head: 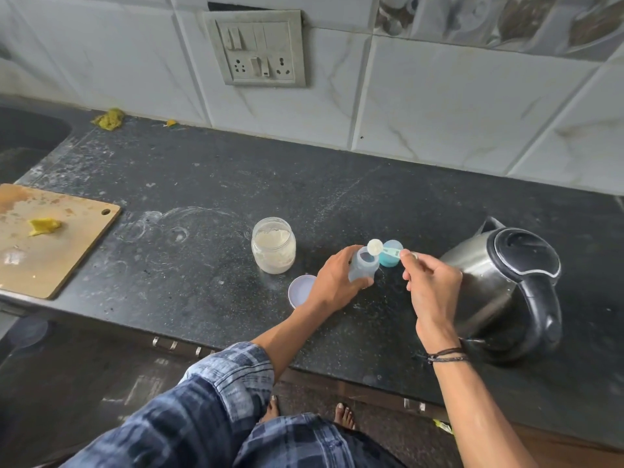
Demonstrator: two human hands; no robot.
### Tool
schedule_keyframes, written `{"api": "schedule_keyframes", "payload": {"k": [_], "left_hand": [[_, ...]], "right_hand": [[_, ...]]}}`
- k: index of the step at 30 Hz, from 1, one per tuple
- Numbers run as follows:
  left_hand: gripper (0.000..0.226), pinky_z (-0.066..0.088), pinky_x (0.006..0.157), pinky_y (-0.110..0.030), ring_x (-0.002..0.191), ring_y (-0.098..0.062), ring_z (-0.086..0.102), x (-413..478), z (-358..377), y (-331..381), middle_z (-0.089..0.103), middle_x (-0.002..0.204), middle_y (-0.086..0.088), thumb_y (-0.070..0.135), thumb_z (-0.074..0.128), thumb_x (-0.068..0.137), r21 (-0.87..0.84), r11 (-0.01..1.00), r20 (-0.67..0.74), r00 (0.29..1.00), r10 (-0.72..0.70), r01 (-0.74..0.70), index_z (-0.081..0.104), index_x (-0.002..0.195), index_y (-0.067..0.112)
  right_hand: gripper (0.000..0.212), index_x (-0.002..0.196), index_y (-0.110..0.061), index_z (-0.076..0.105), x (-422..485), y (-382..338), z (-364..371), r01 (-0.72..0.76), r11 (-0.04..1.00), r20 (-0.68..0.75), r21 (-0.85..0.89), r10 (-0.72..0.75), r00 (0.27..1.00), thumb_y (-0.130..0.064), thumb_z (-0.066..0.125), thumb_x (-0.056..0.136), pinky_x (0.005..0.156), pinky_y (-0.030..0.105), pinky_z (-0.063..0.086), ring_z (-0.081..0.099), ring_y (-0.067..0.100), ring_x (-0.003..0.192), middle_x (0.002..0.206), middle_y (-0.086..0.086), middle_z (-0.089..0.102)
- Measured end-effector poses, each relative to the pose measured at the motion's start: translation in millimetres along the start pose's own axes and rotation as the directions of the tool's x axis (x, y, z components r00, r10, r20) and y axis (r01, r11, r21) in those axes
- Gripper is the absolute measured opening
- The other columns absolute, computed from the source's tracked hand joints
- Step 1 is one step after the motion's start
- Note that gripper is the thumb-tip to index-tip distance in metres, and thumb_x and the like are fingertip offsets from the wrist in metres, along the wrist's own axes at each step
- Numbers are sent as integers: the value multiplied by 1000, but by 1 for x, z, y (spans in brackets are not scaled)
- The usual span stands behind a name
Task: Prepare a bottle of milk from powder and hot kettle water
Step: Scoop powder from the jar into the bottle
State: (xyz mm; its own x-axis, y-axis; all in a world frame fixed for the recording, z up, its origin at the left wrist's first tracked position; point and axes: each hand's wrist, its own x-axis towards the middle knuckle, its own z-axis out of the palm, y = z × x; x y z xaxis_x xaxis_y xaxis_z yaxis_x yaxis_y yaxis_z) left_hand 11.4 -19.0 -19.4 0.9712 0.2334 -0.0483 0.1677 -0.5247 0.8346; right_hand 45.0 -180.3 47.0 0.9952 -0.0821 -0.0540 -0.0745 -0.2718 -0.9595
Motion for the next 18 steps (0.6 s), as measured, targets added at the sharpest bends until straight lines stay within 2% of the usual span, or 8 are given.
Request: {"api": "schedule_keyframes", "payload": {"k": [3, 7, 10, 13, 15, 18], "left_hand": [[65, 46, 104, -36, 123, -17, 58, 0, 0, -2, 63, 139, 4, 31, 82, 87, -42, 999, -14, 1000, -23, 23, 53, 145, 22], [70, 47, 103, -32, 123, -14, 58, 0, 0, -3, 62, 140, 4, 38, 84, 84, -86, 995, -24, 999, -44, 41, 53, 145, 22], [71, 46, 98, -28, 117, -10, 57, 0, 0, -2, 63, 136, 6, 43, 85, 83, -90, 995, -31, 999, -39, 36, 54, 143, 23], [71, 45, 94, -26, 113, -8, 57, 0, 0, -1, 63, 134, 7, 45, 85, 82, -94, 995, -28, 999, -35, 32, 55, 142, 24], [71, 45, 94, -25, 113, -8, 57, -1, 0, -1, 64, 133, 7, 46, 85, 81, -95, 995, -30, 999, -34, 31, 55, 142, 24], [70, 48, 96, -29, 114, -10, 58, -1, 0, -1, 64, 132, 6, 45, 85, 82, -94, 995, -34, 999, -26, 22, 56, 141, 24]], "right_hand": [[19, 68, -39, 74, 1, 1, 0, 42, 998, -6, -46, -43, 999, -47, 70, 84, 63, 41, 50, 54, 13, 54, 55, -12, 65], [22, 79, -26, 79, -1, 2, -2, 177, 973, -15, -150, -181, 983, -44, 70, 89, 60, 32, 46, 58, 12, 58, 58, -13, 65], [19, 88, -17, 81, -4, 1, -2, 299, 910, -21, -286, -318, 948, -33, 74, 95, 59, 27, 42, 59, 11, 61, 64, -13, 66], [17, 92, -9, 81, -5, 1, -1, 384, 847, 7, -366, -411, 912, -24, 75, 96, 63, 37, 51, 64, 25, 66, 75, 4, 74], [16, 92, -6, 80, -7, 2, 0, 424, 820, 23, -385, -451, 892, -20, 75, 96, 63, 44, 55, 65, 29, 66, 77, 8, 74], [12, 93, -5, 80, -8, 6, 1, 489, 760, 33, -428, -528, 849, -16, 77, 94, 58, 42, 55, 65, 29, 64, 77, 8, 73]]}}
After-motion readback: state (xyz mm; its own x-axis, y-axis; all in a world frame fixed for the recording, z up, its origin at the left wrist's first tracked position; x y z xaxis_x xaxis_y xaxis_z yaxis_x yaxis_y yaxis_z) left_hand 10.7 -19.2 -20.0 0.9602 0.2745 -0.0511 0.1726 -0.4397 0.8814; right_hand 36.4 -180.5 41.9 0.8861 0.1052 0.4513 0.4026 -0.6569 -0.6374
